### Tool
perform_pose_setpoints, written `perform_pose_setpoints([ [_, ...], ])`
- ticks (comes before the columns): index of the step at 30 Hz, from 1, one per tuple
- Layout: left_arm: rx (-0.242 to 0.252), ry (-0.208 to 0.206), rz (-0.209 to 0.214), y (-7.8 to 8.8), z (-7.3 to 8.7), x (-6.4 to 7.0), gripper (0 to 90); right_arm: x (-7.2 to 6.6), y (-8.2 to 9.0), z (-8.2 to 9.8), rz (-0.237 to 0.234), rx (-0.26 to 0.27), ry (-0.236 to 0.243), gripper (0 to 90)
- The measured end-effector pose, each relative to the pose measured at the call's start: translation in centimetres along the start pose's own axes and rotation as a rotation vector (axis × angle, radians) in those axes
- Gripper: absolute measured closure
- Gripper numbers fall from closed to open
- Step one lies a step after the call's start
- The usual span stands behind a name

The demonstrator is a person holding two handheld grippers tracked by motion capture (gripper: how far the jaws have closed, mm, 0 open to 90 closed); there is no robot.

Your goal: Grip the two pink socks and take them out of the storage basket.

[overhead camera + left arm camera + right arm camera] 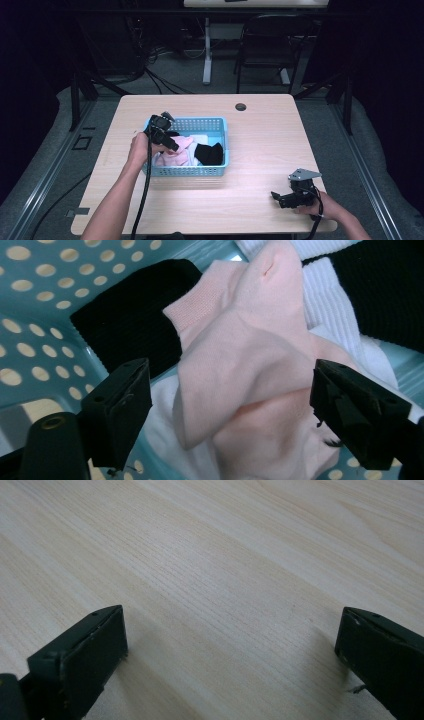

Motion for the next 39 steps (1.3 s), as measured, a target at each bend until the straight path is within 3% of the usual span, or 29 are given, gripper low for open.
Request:
perform_pose_setpoints([
  [7,-0.05,-0.007,-0.002,-1.1,0.1,0.1,28.2,0.0,0.0,0.0,0.0,0.0,0.0,0.0],
  [8,-0.063,-0.016,-0.008,-1.3,0.1,0.1,36.7,0.0,0.0,0.0,0.0,-0.001,0.0,0.0],
  [13,-0.08,-0.032,-0.02,-1.5,0.1,0.2,60.7,0.0,0.0,0.0,0.0,-0.001,0.0,0.0],
  [14,-0.074,-0.037,-0.022,-1.5,0.1,0.3,60.7,0.0,0.0,0.0,0.001,-0.001,0.0,0.0],
  [15,-0.07,-0.039,-0.024,-1.4,0.0,0.3,69.5,0.0,0.0,0.0,0.001,-0.001,0.0,0.0],
  [17,-0.061,-0.049,-0.025,-1.1,-0.1,0.4,73.8,0.0,0.0,0.0,0.0,-0.001,0.0,0.0],
  [26,-0.022,-0.053,-0.031,0.3,-0.8,0.3,73.9,0.0,0.0,0.0,0.001,-0.002,0.001,0.0],
  [30,-0.057,-0.055,-0.027,-0.1,-0.5,0.3,65.1,0.0,0.0,0.0,0.001,-0.001,0.0,0.0],
  [35,-0.075,-0.072,-0.042,-0.5,-0.6,0.2,68.2,0.0,0.0,0.0,0.001,-0.002,0.001,0.0],
  [39,-0.076,-0.061,-0.057,-0.9,-1.0,-0.1,56.6,0.0,0.0,0.0,0.001,-0.003,0.001,0.0],
])
Point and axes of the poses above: each handheld gripper's, and its own axes: y roughly backward along the jaws, z roughly out of its underside, x roughly to its right, the point moved 10 cm from there along -y, roughly forward along the jaws, and after that the axes turned 6 degrees about -z, right-handed, at the moved point
